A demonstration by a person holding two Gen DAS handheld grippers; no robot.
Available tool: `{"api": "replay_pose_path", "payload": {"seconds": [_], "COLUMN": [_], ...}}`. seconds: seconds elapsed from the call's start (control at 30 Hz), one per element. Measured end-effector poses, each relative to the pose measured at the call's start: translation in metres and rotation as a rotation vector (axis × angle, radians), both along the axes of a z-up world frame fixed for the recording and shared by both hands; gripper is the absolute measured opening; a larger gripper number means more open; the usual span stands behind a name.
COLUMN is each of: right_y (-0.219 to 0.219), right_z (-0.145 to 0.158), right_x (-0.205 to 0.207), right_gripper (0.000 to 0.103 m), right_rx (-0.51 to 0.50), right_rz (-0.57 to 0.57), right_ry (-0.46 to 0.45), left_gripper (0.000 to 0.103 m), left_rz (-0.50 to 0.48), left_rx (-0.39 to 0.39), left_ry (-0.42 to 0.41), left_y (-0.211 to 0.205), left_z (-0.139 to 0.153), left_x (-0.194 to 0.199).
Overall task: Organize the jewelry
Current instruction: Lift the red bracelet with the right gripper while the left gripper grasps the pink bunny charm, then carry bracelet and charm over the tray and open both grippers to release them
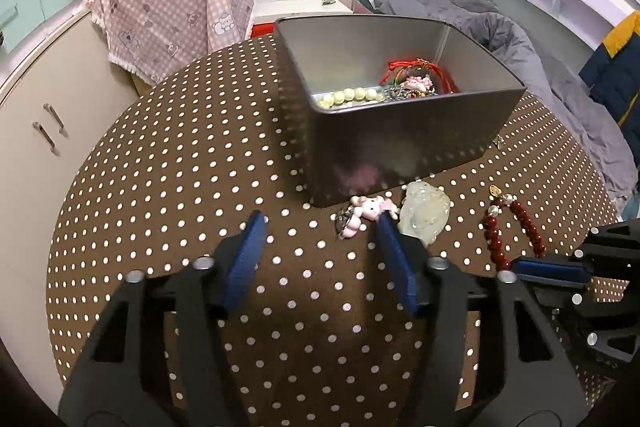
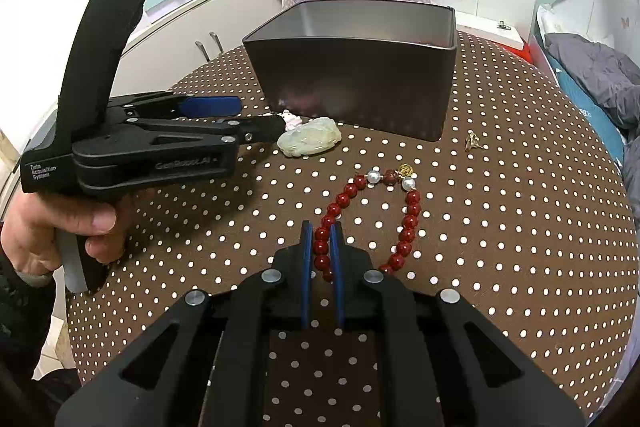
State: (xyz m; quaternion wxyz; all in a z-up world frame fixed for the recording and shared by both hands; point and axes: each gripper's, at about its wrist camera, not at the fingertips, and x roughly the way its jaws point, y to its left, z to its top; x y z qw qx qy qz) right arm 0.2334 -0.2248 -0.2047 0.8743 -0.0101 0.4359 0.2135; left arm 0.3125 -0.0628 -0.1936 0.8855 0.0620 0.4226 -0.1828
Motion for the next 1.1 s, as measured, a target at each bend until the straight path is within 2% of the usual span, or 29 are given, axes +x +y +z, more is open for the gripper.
{"api": "replay_pose_path", "payload": {"seconds": [0.07, 0.13, 0.2, 0.4, 0.6, 0.73, 0.93, 1.1], "right_y": [-0.001, -0.001, 0.000, 0.003, -0.006, -0.020, -0.036, -0.040], "right_z": [0.000, 0.000, 0.000, 0.001, 0.019, 0.039, 0.068, 0.095], "right_x": [0.000, -0.001, -0.001, -0.003, -0.007, -0.008, -0.009, -0.005], "right_gripper": [0.008, 0.008, 0.008, 0.007, 0.007, 0.007, 0.007, 0.007], "right_rx": [0.004, 0.004, 0.001, -0.015, 0.094, 0.212, 0.329, 0.336], "right_rz": [-0.001, 0.000, 0.000, 0.015, 0.017, 0.016, 0.025, 0.031], "right_ry": [0.001, 0.000, -0.001, -0.004, -0.017, -0.038, -0.072, -0.122], "left_gripper": [0.042, 0.024, 0.012, 0.011, 0.011, 0.011, 0.011, 0.011], "left_rz": [-0.008, -0.015, -0.029, -0.039, -0.029, -0.022, -0.019, -0.026], "left_rx": [0.001, -0.022, -0.040, -0.124, -0.163, -0.199, -0.242, -0.259], "left_ry": [-0.002, 0.005, 0.012, 0.028, 0.004, -0.038, -0.098, -0.153], "left_y": [-0.004, -0.004, -0.003, 0.006, 0.018, 0.030, 0.045, 0.048], "left_z": [0.000, 0.000, 0.000, 0.003, 0.017, 0.040, 0.072, 0.099], "left_x": [0.000, -0.001, -0.002, -0.015, -0.033, -0.045, -0.056, -0.060]}}
